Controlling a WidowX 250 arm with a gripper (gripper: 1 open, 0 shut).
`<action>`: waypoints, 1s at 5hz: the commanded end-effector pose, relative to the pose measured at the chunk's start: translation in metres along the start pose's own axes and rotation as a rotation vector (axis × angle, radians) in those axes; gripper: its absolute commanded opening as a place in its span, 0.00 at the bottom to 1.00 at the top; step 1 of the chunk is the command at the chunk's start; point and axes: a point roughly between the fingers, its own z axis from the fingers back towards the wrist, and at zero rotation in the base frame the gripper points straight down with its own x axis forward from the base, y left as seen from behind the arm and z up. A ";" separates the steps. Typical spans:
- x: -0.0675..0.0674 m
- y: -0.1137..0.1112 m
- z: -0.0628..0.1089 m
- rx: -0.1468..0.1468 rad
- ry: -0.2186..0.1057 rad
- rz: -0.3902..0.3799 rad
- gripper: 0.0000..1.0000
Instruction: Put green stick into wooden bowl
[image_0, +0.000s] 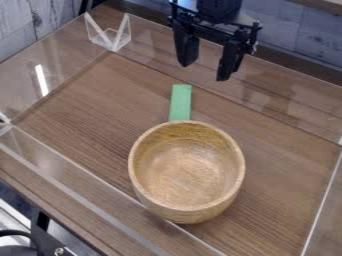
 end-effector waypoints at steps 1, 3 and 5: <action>-0.002 0.006 -0.010 0.005 0.012 0.029 1.00; -0.011 0.032 -0.034 0.024 0.000 0.098 1.00; -0.018 0.046 -0.051 0.041 -0.025 0.106 1.00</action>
